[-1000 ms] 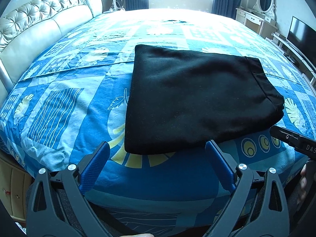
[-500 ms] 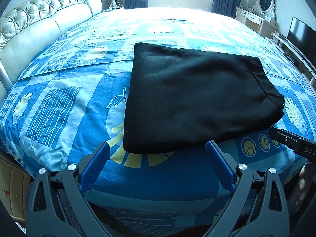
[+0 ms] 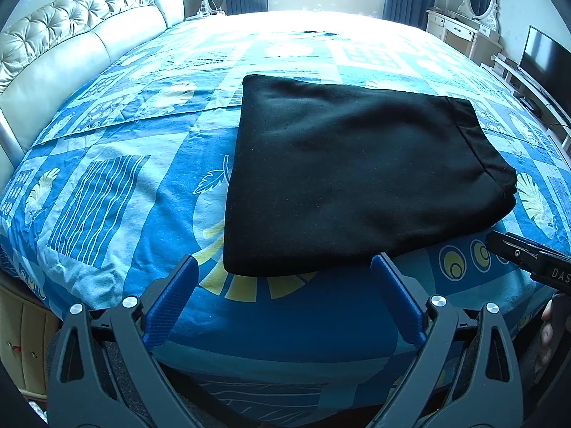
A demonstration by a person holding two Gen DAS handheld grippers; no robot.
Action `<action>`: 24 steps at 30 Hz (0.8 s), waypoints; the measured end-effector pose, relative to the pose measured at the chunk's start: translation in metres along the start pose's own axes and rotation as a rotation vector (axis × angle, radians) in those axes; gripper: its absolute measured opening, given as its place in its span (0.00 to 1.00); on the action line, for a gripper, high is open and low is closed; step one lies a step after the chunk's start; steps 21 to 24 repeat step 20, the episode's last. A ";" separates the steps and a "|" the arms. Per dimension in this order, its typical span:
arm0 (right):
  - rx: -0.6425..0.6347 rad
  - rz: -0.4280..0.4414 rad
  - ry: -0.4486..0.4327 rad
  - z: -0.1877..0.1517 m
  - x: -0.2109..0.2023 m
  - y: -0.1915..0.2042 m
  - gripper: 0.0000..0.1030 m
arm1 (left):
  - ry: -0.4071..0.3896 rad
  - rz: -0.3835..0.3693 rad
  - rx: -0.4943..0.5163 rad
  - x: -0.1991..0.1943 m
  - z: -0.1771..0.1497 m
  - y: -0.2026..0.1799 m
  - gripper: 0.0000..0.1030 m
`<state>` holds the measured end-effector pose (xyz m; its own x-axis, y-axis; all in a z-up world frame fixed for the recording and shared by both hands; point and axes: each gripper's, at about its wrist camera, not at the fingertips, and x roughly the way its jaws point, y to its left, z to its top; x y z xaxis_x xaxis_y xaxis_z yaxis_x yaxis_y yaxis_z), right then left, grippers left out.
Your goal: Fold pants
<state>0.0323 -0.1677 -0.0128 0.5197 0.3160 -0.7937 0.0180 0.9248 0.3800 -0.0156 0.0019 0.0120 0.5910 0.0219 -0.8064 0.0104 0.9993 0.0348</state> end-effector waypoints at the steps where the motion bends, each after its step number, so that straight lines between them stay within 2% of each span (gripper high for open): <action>1: 0.000 0.000 0.000 0.000 0.000 0.000 0.76 | 0.001 -0.001 0.001 0.000 0.000 0.000 0.94; 7: 0.000 0.001 0.001 -0.001 0.001 0.001 0.76 | 0.053 0.032 0.008 0.005 0.004 -0.001 0.98; 8: 0.000 0.001 0.000 -0.001 0.001 0.001 0.76 | 0.062 0.019 0.012 0.005 0.005 -0.001 0.98; 11: -0.001 0.010 -0.003 -0.002 0.000 0.002 0.76 | 0.024 -0.098 0.005 -0.006 0.009 0.000 0.98; 14: 0.009 0.036 -0.020 0.002 -0.013 0.005 0.76 | -0.032 -0.124 -0.006 -0.022 0.022 0.009 0.98; 16: -0.010 0.049 -0.065 0.011 -0.033 0.010 0.76 | -0.074 -0.138 -0.034 -0.027 0.035 0.027 0.98; 17: -0.027 0.053 -0.102 0.019 -0.044 0.013 0.76 | -0.102 -0.120 -0.044 -0.026 0.043 0.040 0.98; 20: -0.061 0.036 -0.205 0.060 -0.063 0.012 0.79 | -0.142 0.017 -0.056 0.004 0.077 0.084 0.98; 24: -0.061 0.036 -0.205 0.060 -0.063 0.012 0.79 | -0.142 0.017 -0.056 0.004 0.077 0.084 0.98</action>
